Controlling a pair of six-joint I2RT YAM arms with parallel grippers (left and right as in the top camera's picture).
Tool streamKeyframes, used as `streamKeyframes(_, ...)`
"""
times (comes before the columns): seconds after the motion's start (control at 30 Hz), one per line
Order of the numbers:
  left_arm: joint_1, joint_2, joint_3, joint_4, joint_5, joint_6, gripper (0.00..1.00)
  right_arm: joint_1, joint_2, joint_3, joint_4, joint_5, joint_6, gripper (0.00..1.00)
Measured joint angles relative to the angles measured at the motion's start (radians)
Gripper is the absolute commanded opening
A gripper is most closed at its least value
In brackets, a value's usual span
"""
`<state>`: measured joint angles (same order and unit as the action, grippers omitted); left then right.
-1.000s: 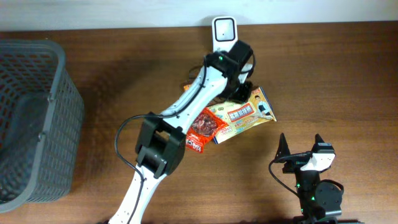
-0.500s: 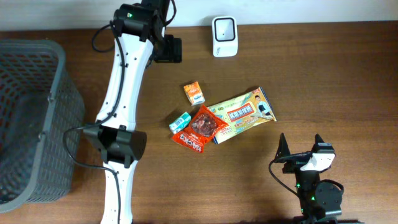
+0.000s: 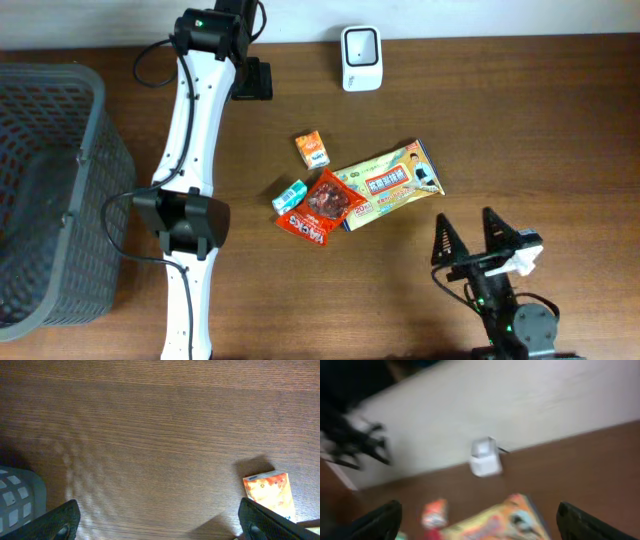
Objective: Scan the item barcode
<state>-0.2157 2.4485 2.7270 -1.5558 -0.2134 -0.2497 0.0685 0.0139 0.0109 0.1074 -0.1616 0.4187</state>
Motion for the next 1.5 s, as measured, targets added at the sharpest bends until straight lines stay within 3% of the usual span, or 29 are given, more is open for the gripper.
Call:
streamKeyframes(0.13, 0.000, 0.000, 0.000, 0.000, 0.000, 0.000, 0.99, 0.000, -0.003, 0.013, 0.283, -0.139, 0.093, 0.98)
streamKeyframes(0.17, 0.000, 0.000, 0.000, -0.001, 0.001, 0.000, 0.99, 0.000, 0.008, 0.058, 0.245, -0.140, 0.084, 0.98)
streamKeyframes(0.27, 0.000, 0.000, 0.000, 0.002, 0.004, 0.000, 0.99, -0.001, 0.200, 0.415, -0.251, -0.132, -0.007, 0.98)
streamKeyframes(0.3, 0.000, 0.000, 0.000, -0.004, 0.003, 0.000, 0.99, -0.001, 0.396, 0.634, -0.474, -0.146, -0.069, 0.98)
streamKeyframes(0.37, 0.000, 0.002, 0.000, 0.003, 0.003, 0.000, 0.99, -0.006, 0.681, 0.905, -0.669, -0.301, -0.150, 0.98)
streamKeyframes(0.43, 0.000, 0.002, 0.000, -0.003, 0.004, 0.000, 0.99, -0.007, 0.895, 1.041, -0.653, -0.604, -0.190, 0.99)
streamKeyframes(0.5, 0.000, 0.002, 0.000, 0.000, 0.004, 0.000, 0.99, -0.003, 1.058, 1.059, -0.571, -0.771, -0.123, 0.99)
streamKeyframes(0.57, 0.000, 0.002, 0.000, -0.002, 0.004, 0.000, 0.99, 0.074, 1.211, 1.059, -0.710, -0.632, -0.015, 1.00)
streamKeyframes(0.67, -0.001, 0.002, 0.000, -0.003, 0.004, 0.000, 0.99, 0.208, 1.346, 1.057, -0.770, -0.251, 0.207, 0.87)
streamKeyframes(0.77, -0.001, 0.002, 0.000, -0.002, 0.004, 0.000, 0.99, 0.223, 1.542, 1.057, -0.682, -0.053, 0.373, 0.76)
streamKeyframes(0.9, -0.001, 0.002, 0.000, -0.003, 0.004, 0.000, 0.99, 0.223, 1.791, 1.057, -0.601, 0.025, 0.534, 0.64)
streamKeyframes(1.03, -0.001, 0.002, 0.000, -0.003, 0.004, 0.000, 0.99, 0.181, 1.807, 1.065, -0.726, 0.126, 0.550, 0.68)
streamKeyframes(1.13, -0.001, 0.002, 0.000, -0.002, 0.004, 0.000, 0.99, 0.055, 1.802, 1.159, -0.967, 0.167, 0.445, 0.70)
streamKeyframes(1.23, -0.001, 0.002, 0.000, -0.001, 0.004, 0.000, 0.99, 0.076, 1.793, 1.247, -0.857, -0.034, 0.257, 0.73)
streamKeyframes(1.3, -0.001, 0.002, 0.000, -0.002, 0.004, 0.000, 0.99, 0.138, 1.791, 1.258, -0.761, -0.110, 0.205, 0.73)
streamKeyframes(1.4, -0.001, 0.002, 0.000, -0.003, 0.004, 0.000, 0.99, 0.248, 1.832, 1.260, -0.752, -0.053, 0.288, 0.68)
streamKeyframes(1.5, -0.001, 0.002, 0.000, -0.003, 0.004, 0.000, 0.99, 0.257, 1.891, 1.261, -0.818, 0.061, 0.369, 0.67)
